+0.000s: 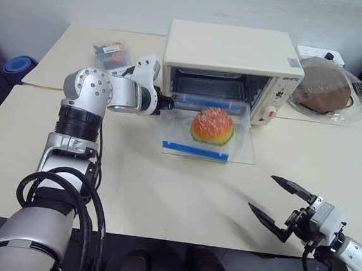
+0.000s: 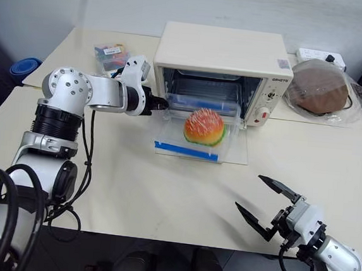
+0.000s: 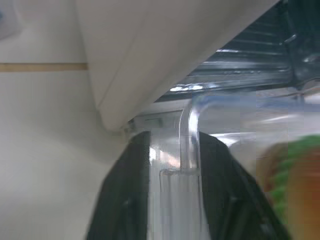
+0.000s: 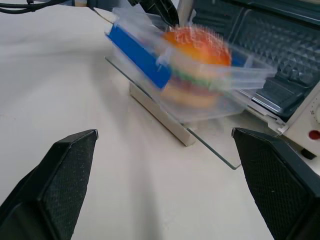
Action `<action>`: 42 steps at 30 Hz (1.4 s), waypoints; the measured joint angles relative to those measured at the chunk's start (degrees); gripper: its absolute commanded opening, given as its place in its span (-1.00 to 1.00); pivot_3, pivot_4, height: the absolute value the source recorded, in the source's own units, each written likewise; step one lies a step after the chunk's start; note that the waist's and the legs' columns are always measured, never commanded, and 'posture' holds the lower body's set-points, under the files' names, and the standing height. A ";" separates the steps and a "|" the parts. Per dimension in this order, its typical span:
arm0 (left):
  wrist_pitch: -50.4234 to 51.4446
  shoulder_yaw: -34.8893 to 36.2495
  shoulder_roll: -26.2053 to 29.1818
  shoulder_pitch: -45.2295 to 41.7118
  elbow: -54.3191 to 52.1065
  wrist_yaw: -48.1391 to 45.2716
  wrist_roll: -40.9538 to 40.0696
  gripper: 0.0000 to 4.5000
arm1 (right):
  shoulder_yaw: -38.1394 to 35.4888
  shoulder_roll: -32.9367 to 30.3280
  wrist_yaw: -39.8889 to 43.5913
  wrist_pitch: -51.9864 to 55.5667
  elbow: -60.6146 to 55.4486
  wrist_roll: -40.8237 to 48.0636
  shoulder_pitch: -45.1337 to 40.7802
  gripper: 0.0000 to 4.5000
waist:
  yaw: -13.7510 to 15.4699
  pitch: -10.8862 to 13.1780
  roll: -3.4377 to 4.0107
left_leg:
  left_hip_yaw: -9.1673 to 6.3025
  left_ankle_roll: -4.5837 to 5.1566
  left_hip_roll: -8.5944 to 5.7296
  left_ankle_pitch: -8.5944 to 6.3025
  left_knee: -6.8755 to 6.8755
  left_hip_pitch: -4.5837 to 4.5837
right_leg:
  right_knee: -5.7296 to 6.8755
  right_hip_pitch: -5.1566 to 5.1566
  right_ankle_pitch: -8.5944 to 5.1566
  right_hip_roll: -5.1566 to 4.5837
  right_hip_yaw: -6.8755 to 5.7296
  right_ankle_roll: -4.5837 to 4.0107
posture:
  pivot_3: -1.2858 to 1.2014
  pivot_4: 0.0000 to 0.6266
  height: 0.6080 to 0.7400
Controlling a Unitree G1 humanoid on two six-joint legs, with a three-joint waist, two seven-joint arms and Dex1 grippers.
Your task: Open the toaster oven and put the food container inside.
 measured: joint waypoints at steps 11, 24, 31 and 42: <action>2.40 9.90 14.40 9.55 -14.98 -23.17 -1.31 0.36 | 4.89 -2.35 0.44 7.57 -1.70 1.71 -5.36 0.72 | -1.86 0.00 0.01 | 0.00 -0.19 0.11 0.09 -0.10 0.12 | 0.23 -0.06 -0.04 0.06 0.06 -0.07 | 0.03 -0.52 1.00; -35.50 -8.09 20.90 39.70 -35.26 -66.73 20.49 -1.00 | 16.21 -5.39 -0.21 20.62 6.27 -6.03 -31.04 -0.98 | 0.90 -0.01 0.03 | -0.18 0.27 -0.04 -0.02 0.00 -0.18 | -0.12 -0.03 -0.06 -0.19 -0.06 -0.13 | 0.03 -0.52 1.00; -37.21 -10.17 6.26 39.50 -33.31 -57.27 26.24 -1.00 | 19.28 -3.94 -0.46 23.67 14.08 -8.84 -40.26 -0.98 | 0.19 -0.02 0.03 | -0.10 0.65 -0.04 -0.21 0.14 -0.24 | -0.17 -0.03 0.05 -0.17 -0.01 0.07 | 0.03 -0.52 1.00; -42.29 -3.72 -6.50 33.93 -23.12 -43.81 31.48 -1.00 | 20.20 2.24 -2.08 17.50 30.81 -14.84 -50.96 -0.98 | -0.12 -0.01 0.02 | 0.00 0.40 -0.04 -0.04 0.21 -0.22 | -0.04 -0.10 0.09 -0.13 0.04 0.15 | 0.03 -0.52 1.00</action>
